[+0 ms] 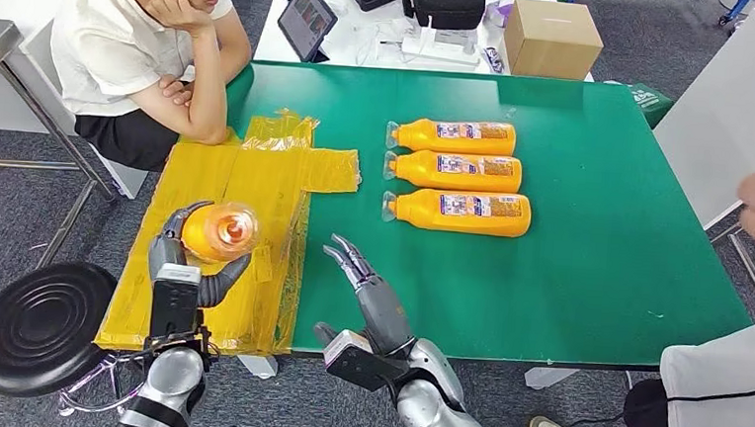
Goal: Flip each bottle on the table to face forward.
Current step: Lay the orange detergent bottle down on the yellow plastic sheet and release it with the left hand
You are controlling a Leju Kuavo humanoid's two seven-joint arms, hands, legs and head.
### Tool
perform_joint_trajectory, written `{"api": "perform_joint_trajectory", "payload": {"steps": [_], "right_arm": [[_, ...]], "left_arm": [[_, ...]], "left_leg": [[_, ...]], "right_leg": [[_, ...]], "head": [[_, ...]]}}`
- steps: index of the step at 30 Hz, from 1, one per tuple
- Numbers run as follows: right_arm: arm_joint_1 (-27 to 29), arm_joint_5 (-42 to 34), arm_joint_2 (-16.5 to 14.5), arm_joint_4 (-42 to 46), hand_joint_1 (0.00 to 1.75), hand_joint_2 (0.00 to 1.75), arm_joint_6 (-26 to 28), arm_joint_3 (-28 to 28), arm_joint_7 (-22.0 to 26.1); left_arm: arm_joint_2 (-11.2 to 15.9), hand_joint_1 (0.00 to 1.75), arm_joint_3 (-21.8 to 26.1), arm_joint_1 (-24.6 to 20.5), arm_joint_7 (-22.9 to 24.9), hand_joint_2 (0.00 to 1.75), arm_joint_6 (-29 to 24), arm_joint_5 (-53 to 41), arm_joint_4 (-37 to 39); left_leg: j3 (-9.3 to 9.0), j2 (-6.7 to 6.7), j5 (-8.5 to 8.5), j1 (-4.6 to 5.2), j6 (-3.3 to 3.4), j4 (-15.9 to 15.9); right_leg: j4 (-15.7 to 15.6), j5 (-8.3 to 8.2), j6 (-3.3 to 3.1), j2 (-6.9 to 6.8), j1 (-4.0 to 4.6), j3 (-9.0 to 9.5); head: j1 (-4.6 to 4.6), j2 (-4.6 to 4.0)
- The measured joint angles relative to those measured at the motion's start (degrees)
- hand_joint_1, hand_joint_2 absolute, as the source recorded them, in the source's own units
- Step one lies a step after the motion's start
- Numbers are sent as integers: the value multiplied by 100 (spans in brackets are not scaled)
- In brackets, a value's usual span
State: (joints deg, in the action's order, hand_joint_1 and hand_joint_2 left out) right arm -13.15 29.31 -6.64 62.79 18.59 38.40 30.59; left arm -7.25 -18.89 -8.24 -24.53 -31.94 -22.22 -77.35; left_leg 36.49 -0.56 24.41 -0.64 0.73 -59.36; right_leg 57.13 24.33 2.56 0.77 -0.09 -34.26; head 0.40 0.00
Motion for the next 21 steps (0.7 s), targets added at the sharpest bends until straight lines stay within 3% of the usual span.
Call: {"api": "perform_joint_trajectory", "payload": {"steps": [3, 7, 12, 16, 21], "right_arm": [[54, 27, -5, 114, 0, 0, -5, -15, -1], [104, 50, -14, 186, 0, 0, -17, -50, 18], [142, 30, -75, 252, 0, 0, -129, -101, 102], [158, -10, -106, 284, 0, 0, -202, -124, 121], [202, -80, -144, 319, 0, 0, -326, -189, 141]], "left_arm": [[109, 175, 125, -200, 449, 175, -47, -857, 226], [209, 175, 259, -477, 752, 175, 144, -1162, 621], [426, 175, 317, -1207, 1454, 175, 996, -1850, 1704], [571, 175, 326, -1773, 1710, 175, 1290, -2206, 2466], [674, 175, 115, -2576, 2280, 175, 2100, -3199, 3471]], "left_leg": [[0, 1, -3, 0, -2, 0], [0, -2, -8, 0, 1, 0], [0, -1, -14, 0, -1, 0], [0, 4, -17, 0, -5, 0], [0, 3, -19, -1, -8, 0]], "right_leg": [[0, -1, -1, 0, 0, 0], [0, -3, -1, -2, -1, 1], [2, -8, -5, -5, 0, 1], [4, -15, -16, -4, 1, -4], [4, -15, -16, -5, 0, -3]], "head": [[1, 0], [2, 0], [1, 0], [1, 0], [2, 0]]}}
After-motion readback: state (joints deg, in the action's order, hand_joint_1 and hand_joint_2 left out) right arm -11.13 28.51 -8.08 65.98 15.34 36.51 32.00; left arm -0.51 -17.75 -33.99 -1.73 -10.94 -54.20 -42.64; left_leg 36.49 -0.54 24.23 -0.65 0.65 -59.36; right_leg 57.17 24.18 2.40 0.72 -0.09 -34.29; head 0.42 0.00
